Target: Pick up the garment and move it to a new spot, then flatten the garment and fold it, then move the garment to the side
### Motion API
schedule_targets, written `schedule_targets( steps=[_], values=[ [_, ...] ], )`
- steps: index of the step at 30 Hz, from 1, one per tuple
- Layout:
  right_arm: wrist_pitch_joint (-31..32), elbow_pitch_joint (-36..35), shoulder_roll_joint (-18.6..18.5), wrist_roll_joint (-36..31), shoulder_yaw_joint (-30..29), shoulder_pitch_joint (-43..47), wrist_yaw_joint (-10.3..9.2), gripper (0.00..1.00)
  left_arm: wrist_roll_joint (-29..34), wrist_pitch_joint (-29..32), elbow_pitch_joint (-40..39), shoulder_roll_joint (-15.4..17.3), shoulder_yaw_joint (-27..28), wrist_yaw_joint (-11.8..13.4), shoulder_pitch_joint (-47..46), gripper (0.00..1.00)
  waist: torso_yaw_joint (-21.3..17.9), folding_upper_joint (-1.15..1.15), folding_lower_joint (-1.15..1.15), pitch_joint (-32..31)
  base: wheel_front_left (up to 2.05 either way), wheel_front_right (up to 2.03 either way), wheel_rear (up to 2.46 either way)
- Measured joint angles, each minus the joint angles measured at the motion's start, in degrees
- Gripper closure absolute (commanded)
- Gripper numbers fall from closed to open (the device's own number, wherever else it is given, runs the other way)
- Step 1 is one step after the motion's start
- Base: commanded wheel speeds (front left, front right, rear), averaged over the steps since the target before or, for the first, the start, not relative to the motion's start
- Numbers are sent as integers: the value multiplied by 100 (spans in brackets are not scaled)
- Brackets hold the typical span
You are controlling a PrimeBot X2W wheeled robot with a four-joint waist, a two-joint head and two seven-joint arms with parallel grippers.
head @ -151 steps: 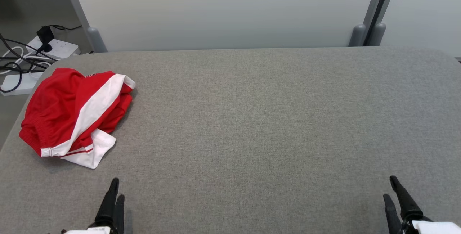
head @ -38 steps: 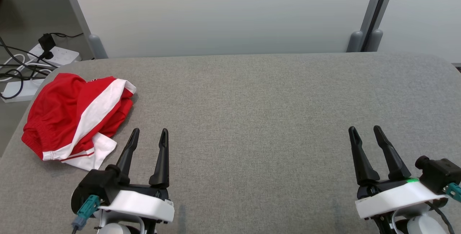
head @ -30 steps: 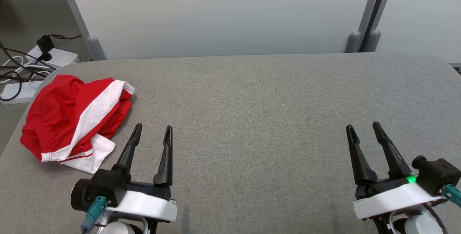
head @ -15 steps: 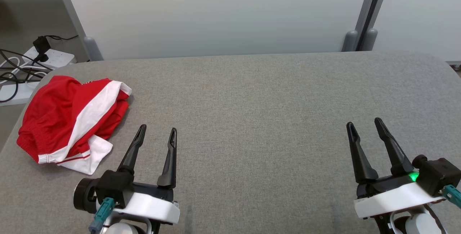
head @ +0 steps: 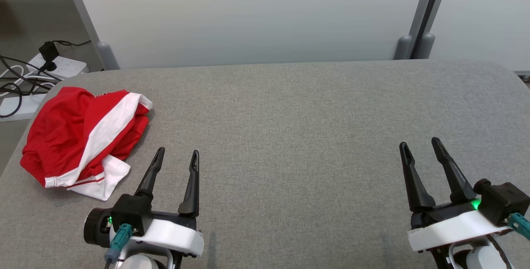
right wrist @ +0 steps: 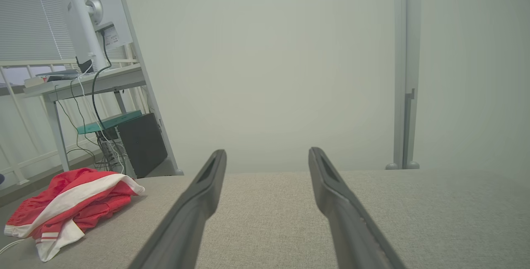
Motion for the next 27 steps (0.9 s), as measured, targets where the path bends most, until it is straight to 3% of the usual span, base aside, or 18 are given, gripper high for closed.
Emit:
schedule_targets(
  steps=[13,27],
  values=[
    [1,4,1,-25,-19,0,0,0,22,0,-11,0,31,53,0,0,118,0,0,38,0,0,0],
    [1,-54,-54,-33,187,0,1,0,23,-1,-127,0,43,157,-1,0,688,0,0,89,0,0,0]
  ],
)
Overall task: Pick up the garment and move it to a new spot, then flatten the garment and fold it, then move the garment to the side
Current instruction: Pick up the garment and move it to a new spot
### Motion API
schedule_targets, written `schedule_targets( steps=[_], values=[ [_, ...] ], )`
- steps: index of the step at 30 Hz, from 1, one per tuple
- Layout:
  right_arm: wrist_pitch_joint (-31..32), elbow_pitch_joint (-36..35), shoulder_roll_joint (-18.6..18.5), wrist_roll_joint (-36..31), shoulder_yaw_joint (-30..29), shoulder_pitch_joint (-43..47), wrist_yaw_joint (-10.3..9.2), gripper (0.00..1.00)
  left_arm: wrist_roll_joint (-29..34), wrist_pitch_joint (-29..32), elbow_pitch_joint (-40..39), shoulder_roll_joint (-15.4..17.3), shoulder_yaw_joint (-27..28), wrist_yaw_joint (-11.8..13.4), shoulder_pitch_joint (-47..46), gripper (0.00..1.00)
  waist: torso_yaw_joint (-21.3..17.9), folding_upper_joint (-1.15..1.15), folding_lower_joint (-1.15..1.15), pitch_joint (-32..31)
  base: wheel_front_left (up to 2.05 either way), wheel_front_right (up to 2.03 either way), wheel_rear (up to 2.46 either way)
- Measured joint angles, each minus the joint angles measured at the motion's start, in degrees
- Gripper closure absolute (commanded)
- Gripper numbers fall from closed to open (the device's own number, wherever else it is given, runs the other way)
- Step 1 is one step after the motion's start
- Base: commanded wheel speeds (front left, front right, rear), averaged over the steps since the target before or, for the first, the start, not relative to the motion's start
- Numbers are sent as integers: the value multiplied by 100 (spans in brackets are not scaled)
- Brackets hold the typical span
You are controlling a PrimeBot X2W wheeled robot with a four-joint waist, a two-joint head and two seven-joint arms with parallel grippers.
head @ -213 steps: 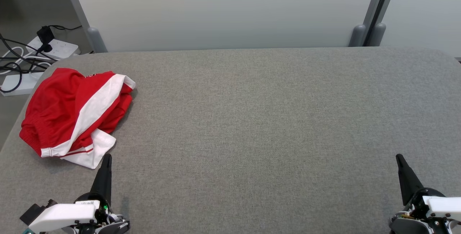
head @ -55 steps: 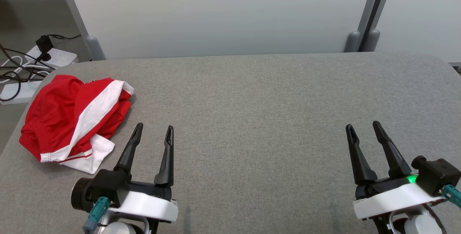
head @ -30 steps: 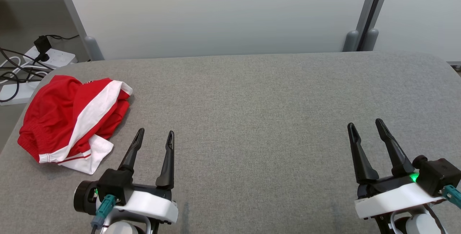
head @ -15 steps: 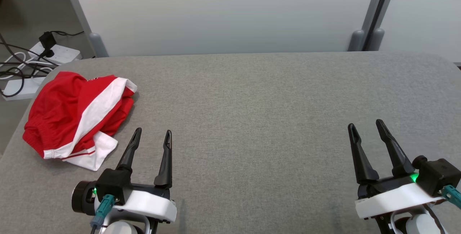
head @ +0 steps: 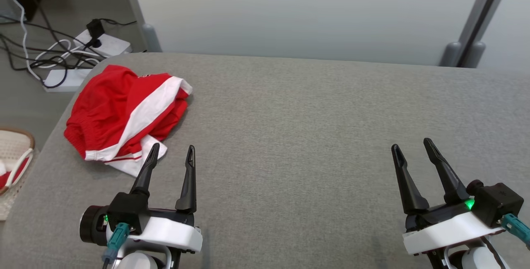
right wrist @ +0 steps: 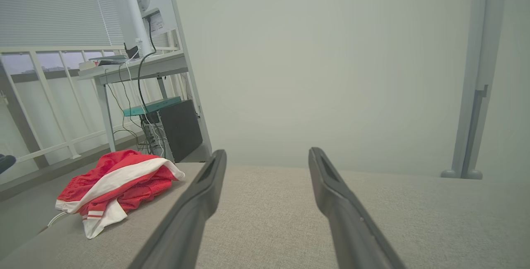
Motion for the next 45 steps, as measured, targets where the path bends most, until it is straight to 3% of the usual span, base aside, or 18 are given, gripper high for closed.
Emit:
schedule_targets(
  steps=[22,45],
  values=[
    [0,-49,-15,1,64,-3,0,0,8,0,-180,1,49,52,1,0,1032,0,0,35,0,0,0],
    [0,-51,-68,42,155,-2,0,0,-165,0,-192,1,86,122,-5,0,1227,0,0,144,0,0,0]
  ],
)
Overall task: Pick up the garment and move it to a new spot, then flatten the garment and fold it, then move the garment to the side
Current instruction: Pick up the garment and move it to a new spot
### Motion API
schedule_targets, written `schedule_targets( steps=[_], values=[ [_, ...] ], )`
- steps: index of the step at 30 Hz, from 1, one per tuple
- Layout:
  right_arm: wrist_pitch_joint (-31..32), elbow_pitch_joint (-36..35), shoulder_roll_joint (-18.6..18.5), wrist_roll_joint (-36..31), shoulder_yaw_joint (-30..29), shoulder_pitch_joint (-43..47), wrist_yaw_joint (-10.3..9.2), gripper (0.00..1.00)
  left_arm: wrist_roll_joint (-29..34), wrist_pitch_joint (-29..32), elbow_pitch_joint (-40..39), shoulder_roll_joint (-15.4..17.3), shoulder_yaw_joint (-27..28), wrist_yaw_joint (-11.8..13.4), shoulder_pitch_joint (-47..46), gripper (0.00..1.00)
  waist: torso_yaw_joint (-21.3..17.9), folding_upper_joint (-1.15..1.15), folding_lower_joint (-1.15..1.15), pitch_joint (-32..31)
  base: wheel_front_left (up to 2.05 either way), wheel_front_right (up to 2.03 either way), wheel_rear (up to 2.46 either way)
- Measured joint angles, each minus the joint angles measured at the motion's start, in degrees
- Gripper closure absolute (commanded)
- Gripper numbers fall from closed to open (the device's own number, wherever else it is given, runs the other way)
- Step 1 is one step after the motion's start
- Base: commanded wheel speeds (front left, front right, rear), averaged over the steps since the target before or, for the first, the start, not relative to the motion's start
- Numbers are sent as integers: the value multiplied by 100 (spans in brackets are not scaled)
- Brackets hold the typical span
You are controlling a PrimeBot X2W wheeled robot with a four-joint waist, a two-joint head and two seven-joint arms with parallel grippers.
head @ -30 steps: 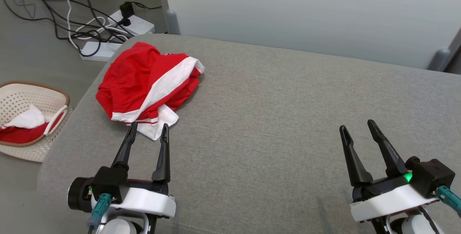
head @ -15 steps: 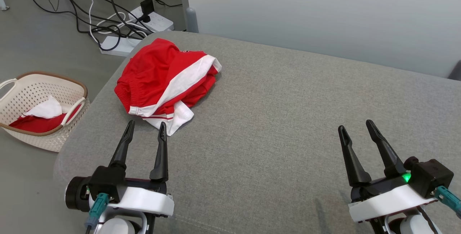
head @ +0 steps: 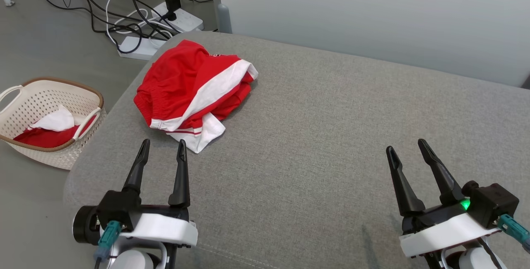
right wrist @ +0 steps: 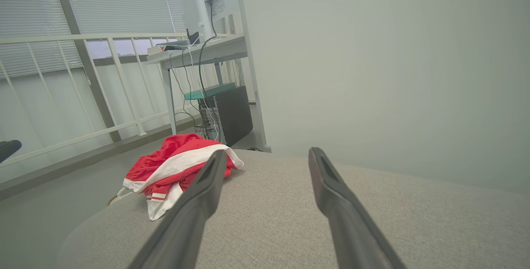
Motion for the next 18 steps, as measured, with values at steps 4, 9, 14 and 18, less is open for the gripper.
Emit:
schedule_targets(
  steps=[4,9,14,18],
  values=[
    [0,-3,-46,1,60,-34,0,0,-214,0,232,-2,16,94,-277,0,-52,0,0,115,0,0,0],
    [0,-29,-179,9,119,-326,0,0,-371,0,665,-13,107,200,-826,0,-158,0,0,343,0,0,0],
    [0,-32,-338,18,156,-444,0,0,-391,-7,1269,-40,175,209,-1266,0,-282,0,0,603,0,0,0],
    [0,-34,-427,30,230,-566,0,0,-342,-7,1796,-70,279,225,-1683,0,-389,0,0,804,0,0,0]
  ],
)
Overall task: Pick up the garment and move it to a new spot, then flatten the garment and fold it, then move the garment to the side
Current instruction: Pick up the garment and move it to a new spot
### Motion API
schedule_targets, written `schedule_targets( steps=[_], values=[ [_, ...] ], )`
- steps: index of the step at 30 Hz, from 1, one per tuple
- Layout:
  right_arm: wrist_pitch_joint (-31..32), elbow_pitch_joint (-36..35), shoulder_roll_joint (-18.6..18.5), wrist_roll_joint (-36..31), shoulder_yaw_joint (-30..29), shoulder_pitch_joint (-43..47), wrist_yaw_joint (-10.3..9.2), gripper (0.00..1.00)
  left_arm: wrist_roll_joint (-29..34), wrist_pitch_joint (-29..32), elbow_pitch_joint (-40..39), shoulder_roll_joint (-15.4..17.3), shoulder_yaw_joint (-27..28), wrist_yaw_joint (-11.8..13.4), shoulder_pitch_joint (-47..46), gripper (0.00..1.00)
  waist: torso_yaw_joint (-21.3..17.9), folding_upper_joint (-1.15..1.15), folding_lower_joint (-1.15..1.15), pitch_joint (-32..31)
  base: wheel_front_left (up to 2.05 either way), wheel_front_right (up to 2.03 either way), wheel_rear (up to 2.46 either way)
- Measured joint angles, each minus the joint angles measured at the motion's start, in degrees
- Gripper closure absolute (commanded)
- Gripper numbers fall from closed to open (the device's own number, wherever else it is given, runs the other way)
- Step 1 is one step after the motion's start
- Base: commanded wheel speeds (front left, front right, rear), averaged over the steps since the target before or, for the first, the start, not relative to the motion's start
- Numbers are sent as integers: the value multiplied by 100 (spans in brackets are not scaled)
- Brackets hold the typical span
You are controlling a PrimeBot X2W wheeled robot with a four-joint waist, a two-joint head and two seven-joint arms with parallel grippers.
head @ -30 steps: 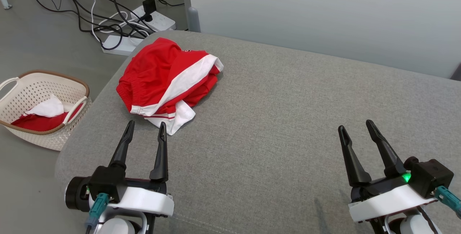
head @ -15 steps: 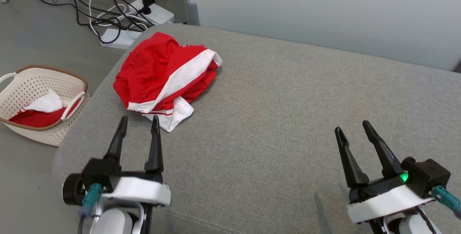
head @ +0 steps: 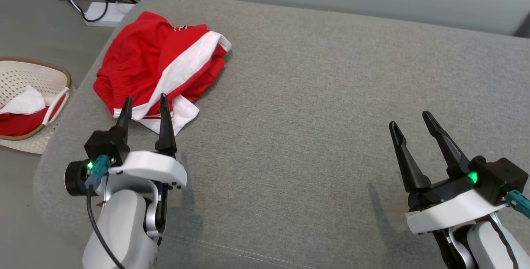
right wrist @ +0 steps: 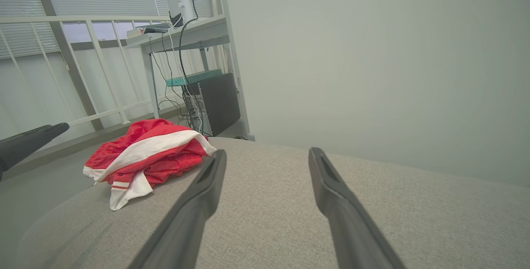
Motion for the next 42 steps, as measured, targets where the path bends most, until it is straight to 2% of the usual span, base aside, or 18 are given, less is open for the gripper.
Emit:
schedule_targets(
  steps=[9,18,33,34,36,42],
  values=[
    [0,-14,-58,48,74,-260,0,0,278,0,1360,-26,325,124,-807,0,-365,0,0,329,0,0,0],
    [-1,-41,-124,90,164,-417,0,0,415,0,2654,303,550,478,-1591,0,-736,0,0,658,0,0,0],
    [-1,-66,-133,223,148,-492,0,0,482,0,3179,534,703,614,-1862,0,-1096,0,0,972,0,0,0],
    [0,-66,-133,223,149,-494,0,0,503,0,3185,555,708,624,-1891,49,-1104,0,0,988,0,0,0],
    [0,-65,-134,227,152,-506,0,0,501,0,3184,608,732,654,-1969,100,-1118,0,0,1012,0,0,0],
    [-1,-64,-133,230,88,-604,0,0,502,0,3032,636,793,649,-1997,100,-1113,0,0,1013,0,0,0]
  ],
)
